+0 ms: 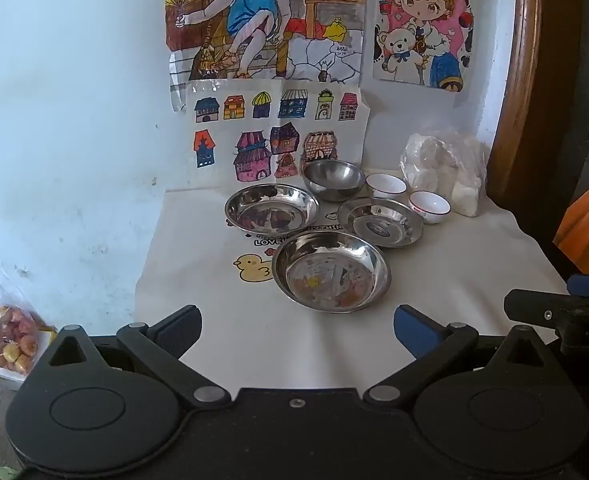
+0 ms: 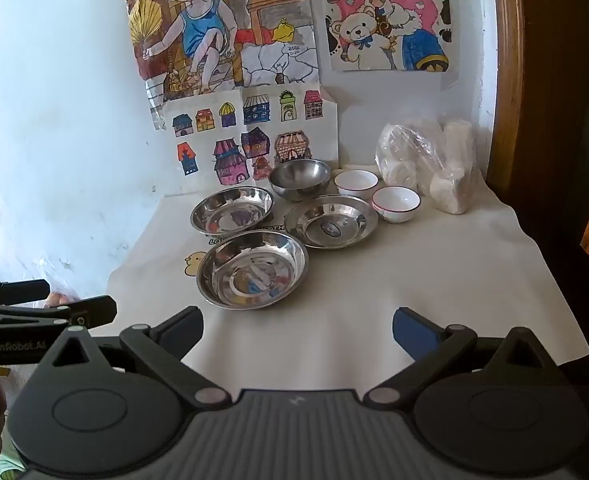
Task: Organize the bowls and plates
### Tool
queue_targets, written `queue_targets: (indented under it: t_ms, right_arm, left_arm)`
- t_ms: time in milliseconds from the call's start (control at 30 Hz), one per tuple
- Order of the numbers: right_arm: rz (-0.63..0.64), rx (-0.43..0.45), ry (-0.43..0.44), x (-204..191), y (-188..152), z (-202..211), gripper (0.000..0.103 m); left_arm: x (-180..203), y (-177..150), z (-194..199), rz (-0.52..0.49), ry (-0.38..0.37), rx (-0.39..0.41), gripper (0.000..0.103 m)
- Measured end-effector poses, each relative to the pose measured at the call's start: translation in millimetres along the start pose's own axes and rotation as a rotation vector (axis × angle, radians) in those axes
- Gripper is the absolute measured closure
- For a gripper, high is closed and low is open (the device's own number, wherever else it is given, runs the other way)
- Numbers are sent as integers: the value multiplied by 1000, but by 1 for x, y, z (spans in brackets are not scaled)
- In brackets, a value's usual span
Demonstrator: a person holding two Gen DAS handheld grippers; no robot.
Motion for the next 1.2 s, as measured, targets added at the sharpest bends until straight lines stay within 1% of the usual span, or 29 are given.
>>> queue_targets:
  t_ms: [1200]
  right_arm:
    - [-1,3,-13,-4,2,0,0]
  left_arm:
    - [-2,3,1,6,-10,-4,1]
Point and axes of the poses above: each gripper's, at about its wrist camera, not at the fingertips, and z roughly against the way its jaws point, x to its right, y to its top, the point moved 4 cm from there along -z, roughly the way its jaws point, and after that the axes turned 6 degrees about -x, right-handed, at the moved point
